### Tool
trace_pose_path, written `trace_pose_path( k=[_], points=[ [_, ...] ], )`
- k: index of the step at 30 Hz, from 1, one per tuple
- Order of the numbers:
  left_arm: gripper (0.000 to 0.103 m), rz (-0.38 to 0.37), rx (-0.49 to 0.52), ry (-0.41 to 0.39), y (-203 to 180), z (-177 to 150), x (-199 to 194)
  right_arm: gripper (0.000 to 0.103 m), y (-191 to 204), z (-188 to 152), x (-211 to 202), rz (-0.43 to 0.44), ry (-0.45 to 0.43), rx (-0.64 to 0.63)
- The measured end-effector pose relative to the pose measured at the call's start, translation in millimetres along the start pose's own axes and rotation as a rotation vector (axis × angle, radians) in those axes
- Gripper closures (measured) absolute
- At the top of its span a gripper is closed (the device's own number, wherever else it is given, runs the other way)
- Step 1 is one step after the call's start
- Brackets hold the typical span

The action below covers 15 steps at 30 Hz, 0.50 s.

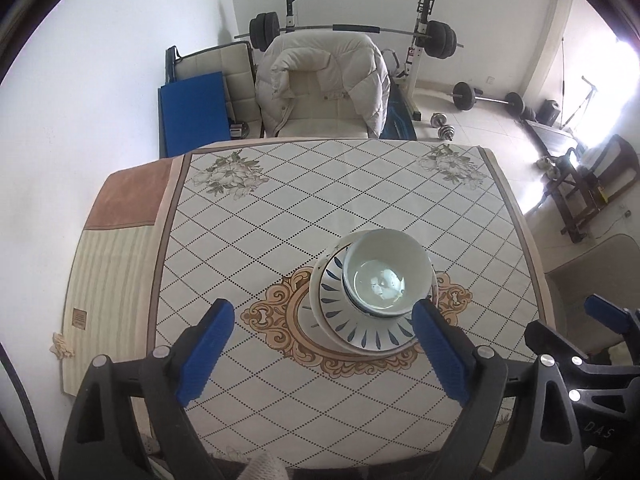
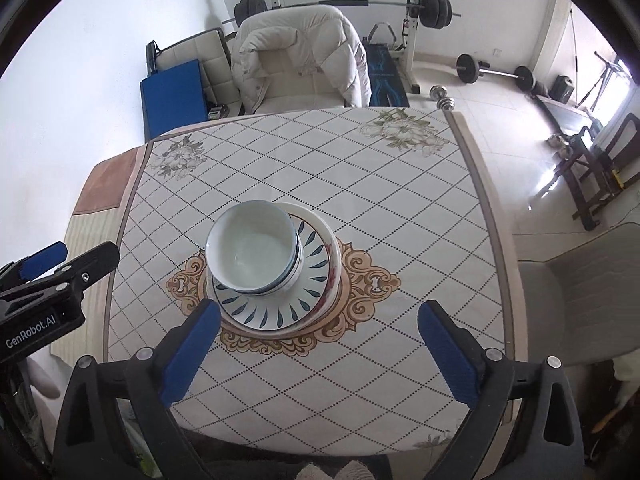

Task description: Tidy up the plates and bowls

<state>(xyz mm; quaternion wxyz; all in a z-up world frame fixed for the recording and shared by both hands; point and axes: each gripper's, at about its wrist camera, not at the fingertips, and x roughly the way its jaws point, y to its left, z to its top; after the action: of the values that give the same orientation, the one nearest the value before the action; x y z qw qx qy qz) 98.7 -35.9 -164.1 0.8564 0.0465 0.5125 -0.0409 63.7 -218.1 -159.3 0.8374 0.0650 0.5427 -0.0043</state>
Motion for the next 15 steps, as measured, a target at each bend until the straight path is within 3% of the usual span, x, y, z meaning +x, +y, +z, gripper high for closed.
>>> trace_pose_path(
  k=[8, 15],
  points=[
    [0.012, 0.017, 0.013, -0.075, -22, -19, -57, 0.000, 5, -26, -81, -0.070, -0.114, -0.028],
    [0.012, 0.045, -0.037, -0.133, -37, -38, -111, 0.000, -12, -45, -135, -0.055, -0.184, -0.032]
  ],
)
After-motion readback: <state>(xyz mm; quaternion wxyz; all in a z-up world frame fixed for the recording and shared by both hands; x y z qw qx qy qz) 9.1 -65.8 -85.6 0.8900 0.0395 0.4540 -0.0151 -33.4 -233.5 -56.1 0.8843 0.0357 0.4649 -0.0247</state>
